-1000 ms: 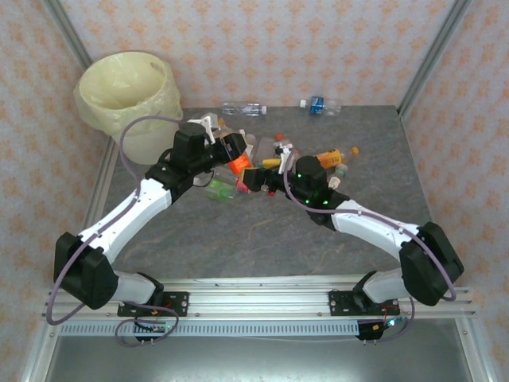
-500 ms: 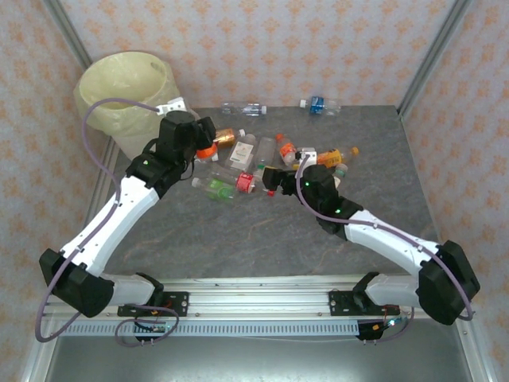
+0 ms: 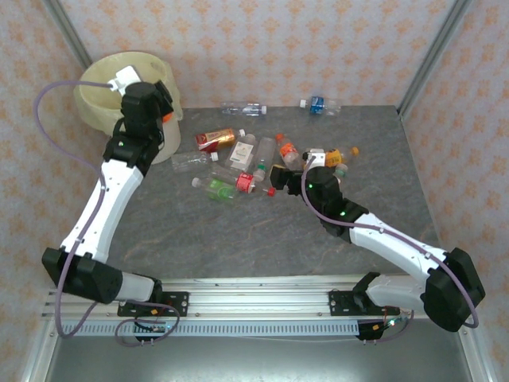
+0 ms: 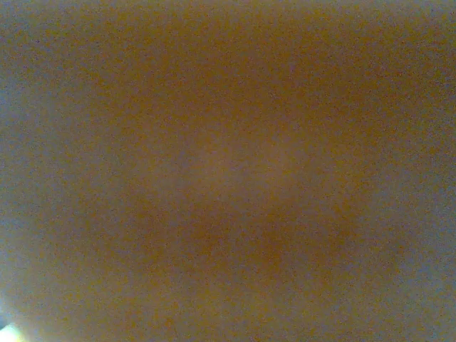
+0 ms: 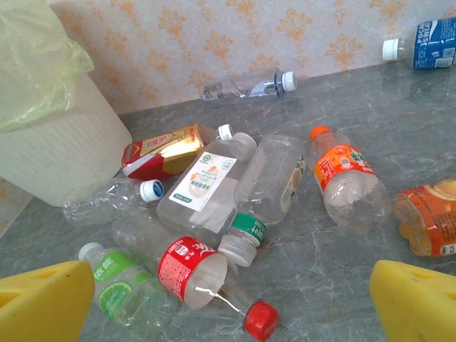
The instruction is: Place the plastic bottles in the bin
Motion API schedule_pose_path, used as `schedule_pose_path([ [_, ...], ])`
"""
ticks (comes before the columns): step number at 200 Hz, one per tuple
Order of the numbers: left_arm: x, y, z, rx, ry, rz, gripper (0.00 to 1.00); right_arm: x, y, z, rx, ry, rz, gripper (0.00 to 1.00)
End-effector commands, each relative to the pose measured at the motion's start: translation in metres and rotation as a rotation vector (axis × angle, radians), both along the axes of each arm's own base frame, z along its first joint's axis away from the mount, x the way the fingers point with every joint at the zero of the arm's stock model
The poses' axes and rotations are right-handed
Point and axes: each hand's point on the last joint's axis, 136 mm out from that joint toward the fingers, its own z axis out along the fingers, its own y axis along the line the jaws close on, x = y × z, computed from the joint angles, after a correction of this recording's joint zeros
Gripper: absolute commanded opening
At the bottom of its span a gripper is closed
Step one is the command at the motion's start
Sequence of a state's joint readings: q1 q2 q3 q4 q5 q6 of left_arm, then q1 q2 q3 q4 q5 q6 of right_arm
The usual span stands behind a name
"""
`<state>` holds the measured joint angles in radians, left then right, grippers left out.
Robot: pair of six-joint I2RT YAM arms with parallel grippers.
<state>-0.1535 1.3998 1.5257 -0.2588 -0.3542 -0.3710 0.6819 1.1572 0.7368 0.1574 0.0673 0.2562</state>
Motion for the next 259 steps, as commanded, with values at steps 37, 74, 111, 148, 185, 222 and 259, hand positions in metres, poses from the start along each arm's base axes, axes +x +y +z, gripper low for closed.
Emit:
schedule_pose_path([
  [37,0.043,0.067,0.030,0.035,-0.095,0.184,0.45,-0.002,-0.001,0.004,-0.033,0.002,0.011,0.99],
  [74,0.066,0.096,0.017,0.052,-0.051,0.261,0.45,-0.002,0.004,-0.001,-0.034,0.027,0.030,0.99],
  [111,0.081,0.129,-0.012,0.039,0.001,0.355,0.43,0.000,0.019,-0.008,-0.042,0.074,0.089,0.99],
  [148,0.105,0.158,-0.051,0.010,0.139,0.392,0.44,0.002,0.047,-0.012,-0.011,0.136,0.193,0.99],
  [185,0.115,0.184,-0.078,0.026,0.294,0.427,0.44,0.007,0.056,-0.014,-0.003,0.151,0.211,0.99],
  [222,0.111,0.209,-0.102,0.033,0.389,0.493,0.44,0.004,0.069,-0.021,-0.019,0.198,0.276,0.99],
  [259,0.102,0.221,-0.113,0.057,0.435,0.553,0.46,0.002,0.075,-0.031,-0.026,0.232,0.308,0.99],
])
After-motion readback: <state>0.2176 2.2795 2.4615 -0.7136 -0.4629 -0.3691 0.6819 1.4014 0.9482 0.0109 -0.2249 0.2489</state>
